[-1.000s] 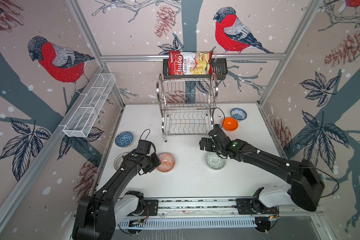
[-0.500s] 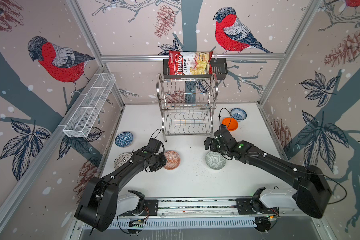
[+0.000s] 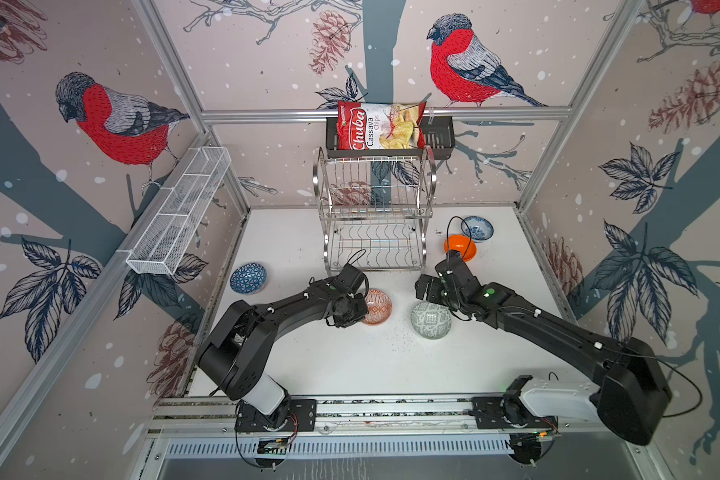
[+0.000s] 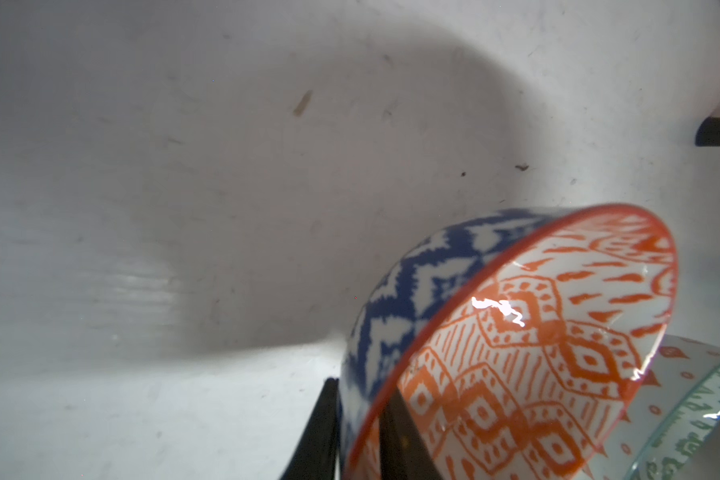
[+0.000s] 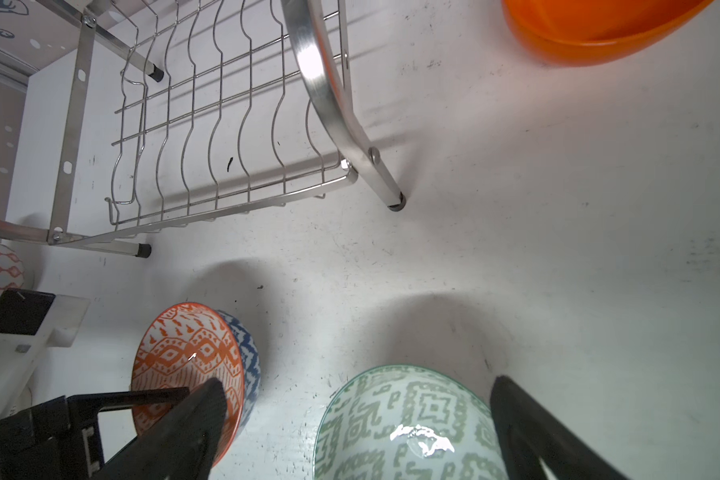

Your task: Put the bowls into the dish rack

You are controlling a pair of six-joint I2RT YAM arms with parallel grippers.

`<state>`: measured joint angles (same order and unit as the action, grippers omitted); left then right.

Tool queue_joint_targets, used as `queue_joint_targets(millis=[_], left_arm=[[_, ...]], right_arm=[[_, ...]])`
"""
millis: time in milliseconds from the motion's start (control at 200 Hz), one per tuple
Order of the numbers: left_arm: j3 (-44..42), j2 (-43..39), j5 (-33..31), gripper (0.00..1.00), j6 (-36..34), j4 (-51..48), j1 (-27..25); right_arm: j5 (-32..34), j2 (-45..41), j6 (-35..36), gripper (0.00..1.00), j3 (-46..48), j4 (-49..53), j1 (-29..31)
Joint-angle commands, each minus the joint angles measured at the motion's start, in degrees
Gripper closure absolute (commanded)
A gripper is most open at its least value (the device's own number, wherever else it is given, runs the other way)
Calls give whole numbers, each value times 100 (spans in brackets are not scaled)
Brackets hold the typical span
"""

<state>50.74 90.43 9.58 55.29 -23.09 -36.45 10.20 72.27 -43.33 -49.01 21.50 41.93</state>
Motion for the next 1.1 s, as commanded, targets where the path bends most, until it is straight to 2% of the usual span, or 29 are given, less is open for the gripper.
queue_joint_targets(millis=[0, 105, 175, 250, 425, 485, 520, 530, 595, 670, 800, 915, 1096], left_arm=[[175, 16, -182, 79, 92, 35, -47], [260, -145, -317, 76, 46, -122, -47], [284, -272, -403, 69, 9, -246, -34], [291, -395, -518, 55, 8, -463, 0], [156, -942, -631, 31, -101, -779, 219], [66, -1279, -633, 19, -132, -911, 443], [-7, -1505, -638, 5, -150, -989, 601], [-21, -1573, -645, 3, -161, -1016, 651], [-127, -1989, -843, 3, -289, -1127, 890], [-195, -2387, -1079, 2, -675, -1143, 980], [-134, -2790, -1456, 2, -954, -1575, 1067], [-225, -2834, -1805, 2, -1080, -2004, 1131], [-158, -2702, -2171, 2, -1019, -2619, 1140]], right_arm=[[23, -197, 25, 0, 65, 73, -1], [11, -295, 116, 0, 122, 62, 25], [46, -309, 198, 0, 101, 79, 80], [105, -283, 283, 1, 55, 83, 183], [184, -2, 325, 1, -222, 189, 541], [264, 217, 334, 1, -402, 231, 753], [308, 324, 330, 1, -496, 241, 873], [319, 350, 337, 1, -524, 239, 912], [409, 560, 342, 1, -657, 201, 1153], [533, 875, 349, 1, -842, 186, 1423], [675, 1562, 420, 0, -1449, 255, 1941], [703, 2185, 420, 0, -1996, 301, 2272], [647, 3177, 249, 0, -2853, 595, 2434]])
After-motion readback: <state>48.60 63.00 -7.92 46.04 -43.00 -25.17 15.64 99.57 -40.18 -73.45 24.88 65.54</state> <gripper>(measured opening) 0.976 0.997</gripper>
